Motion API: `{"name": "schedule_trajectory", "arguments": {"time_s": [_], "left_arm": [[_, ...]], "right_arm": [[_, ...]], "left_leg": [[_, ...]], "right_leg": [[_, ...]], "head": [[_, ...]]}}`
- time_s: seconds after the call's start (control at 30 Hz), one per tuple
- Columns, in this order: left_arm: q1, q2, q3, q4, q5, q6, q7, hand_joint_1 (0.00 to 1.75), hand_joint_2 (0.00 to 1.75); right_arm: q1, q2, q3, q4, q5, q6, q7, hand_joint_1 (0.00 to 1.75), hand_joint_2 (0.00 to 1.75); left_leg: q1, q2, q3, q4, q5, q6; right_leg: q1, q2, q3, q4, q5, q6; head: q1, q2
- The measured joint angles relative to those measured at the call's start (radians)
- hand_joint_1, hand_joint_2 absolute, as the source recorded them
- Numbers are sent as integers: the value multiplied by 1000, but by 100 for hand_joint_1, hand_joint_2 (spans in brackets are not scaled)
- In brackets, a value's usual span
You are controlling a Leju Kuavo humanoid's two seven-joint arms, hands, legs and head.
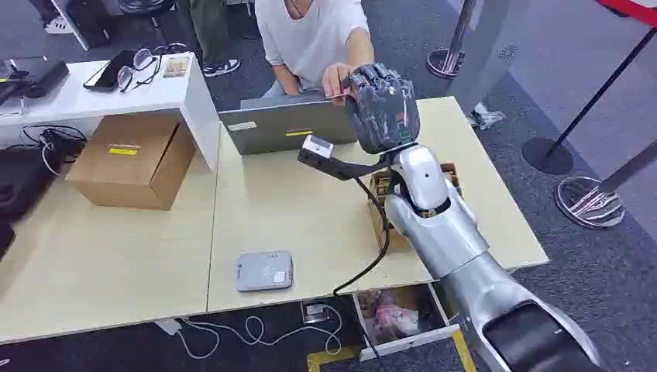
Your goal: Pass the card to the sensor for recognition and then transmit it.
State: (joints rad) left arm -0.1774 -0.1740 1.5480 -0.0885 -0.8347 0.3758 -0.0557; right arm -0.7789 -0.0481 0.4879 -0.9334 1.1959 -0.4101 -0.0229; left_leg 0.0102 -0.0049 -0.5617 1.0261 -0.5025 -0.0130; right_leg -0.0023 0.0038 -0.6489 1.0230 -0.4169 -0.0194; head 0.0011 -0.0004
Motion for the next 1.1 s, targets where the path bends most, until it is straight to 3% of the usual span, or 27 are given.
{"name": "schedule_trajectory", "arguments": {"time_s": [0.73, 0.87, 1.1], "left_arm": [[0, -1, 0, 0, -4, 8, 0, 0, 0], [0, -5, 0, 0, 1, 13, 0, 0, 0], [0, -8, 0, 0, 31, 8, -2, 0, 0]], "right_arm": [[2, 0, -2, 0, -8, -10, -4, 175, 175], [28, 0, -9, -42, -115, -2, -47, 175, 175], [142, 0, -19, -213, -458, 142, -89, 175, 175]], "left_leg": [[0, 0, 0, 0, 0, 0], [0, 0, 0, 0, 0, 0], [0, 0, 0, 0, -1, 0]], "right_leg": [[0, 0, 0, 0, 0, 0], [0, 0, 0, 0, 0, 0], [0, 0, 0, 0, -1, 0]], "head": [[0, 0], [0, 0], [0, 0]]}}
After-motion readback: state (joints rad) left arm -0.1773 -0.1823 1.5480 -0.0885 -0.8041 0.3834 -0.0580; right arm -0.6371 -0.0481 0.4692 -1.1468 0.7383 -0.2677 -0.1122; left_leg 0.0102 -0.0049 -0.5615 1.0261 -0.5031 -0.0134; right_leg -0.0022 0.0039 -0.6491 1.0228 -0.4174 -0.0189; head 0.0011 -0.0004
